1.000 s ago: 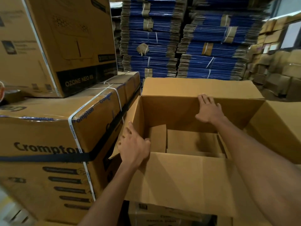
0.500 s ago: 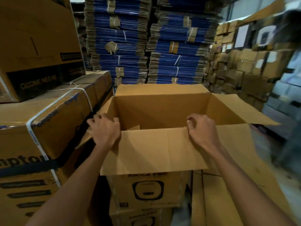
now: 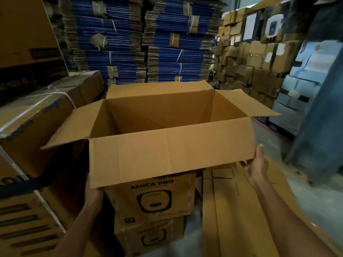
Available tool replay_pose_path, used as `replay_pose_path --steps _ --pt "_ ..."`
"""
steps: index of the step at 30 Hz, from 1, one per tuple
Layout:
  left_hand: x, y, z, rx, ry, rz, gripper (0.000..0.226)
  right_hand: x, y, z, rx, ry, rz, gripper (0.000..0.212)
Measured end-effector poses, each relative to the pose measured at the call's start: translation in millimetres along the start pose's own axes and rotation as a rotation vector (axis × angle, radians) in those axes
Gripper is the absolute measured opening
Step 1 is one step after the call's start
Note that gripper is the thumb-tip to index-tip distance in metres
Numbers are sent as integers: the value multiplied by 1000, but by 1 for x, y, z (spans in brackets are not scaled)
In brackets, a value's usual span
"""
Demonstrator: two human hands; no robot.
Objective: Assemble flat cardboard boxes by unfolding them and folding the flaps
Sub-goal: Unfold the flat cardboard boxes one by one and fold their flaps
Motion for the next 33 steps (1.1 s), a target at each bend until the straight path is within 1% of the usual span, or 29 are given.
replay_pose_path --steps 2,4,5,7,8,9,10,12,13,14,15,17,18,19,22,24,26,29,30,33 --pt "6 -7 1 28 52 109 44 -6 -2 -1 -27 -91 -37 36" --pt "6 -10 4 -8 67 169 38 -11 -4 -6 -20 -93 -53 24" --pt "6 -8 7 -17 75 202 35 -13 -5 -8 20 -66 -16 22" --pt "-2 -7 14 -28 143 251 46 -17 -6 -10 157 -23 131 23" --pt "-2 -7 12 1 194 265 41 -19 -7 -12 255 -21 229 22" --pt "0 -8 8 50 251 272 25 -20 -9 -13 366 -39 300 24" --pt "-3 -11 10 46 292 284 15 -23 -10 -15 463 -67 340 25" --pt "-5 -16 9 -21 344 258 25 -24 -13 -19 532 -135 347 23" --pt "-5 -18 6 -46 331 227 30 -26 -14 -21 538 -132 346 25" --pt "-8 -20 4 -92 276 201 31 -29 -15 -23 556 -87 362 33" --pt "-13 -21 2 -131 215 193 40 -33 -16 -24 561 -24 392 48" --pt "-12 -24 -19 -157 161 146 62 -42 -23 -19 541 74 446 86" --pt "-12 -25 -32 -154 150 113 66 -44 -30 -11 538 93 455 95" --pt "-15 -26 -44 -150 119 87 67 -48 -37 -4 543 114 444 98" --pt "-24 -19 -77 -154 13 40 70 -56 -57 18 554 223 416 88" --pt "-26 -14 -101 -152 -61 -24 65 -60 -70 33 564 292 408 76" --pt "-31 -10 -121 -145 -93 -65 62 -68 -81 49 604 340 391 66" --pt "-34 -4 -146 -124 -148 -83 61 -78 -97 69 687 378 394 64" --pt "-36 -2 -151 -113 -144 -76 65 -80 -100 72 711 387 401 63" --pt "-33 1 -156 -45 -108 -24 87 -80 -102 70 726 369 427 60"
Point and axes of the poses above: each hand's wrist, its own x-axis away from the middle knuckle, its own y-axis out of the back of the hand, z = x × y, the point moved 1 cm from there along -x, towards the middle knuckle, and after that the axes turned 12 degrees about y, right-handed, at the moved point
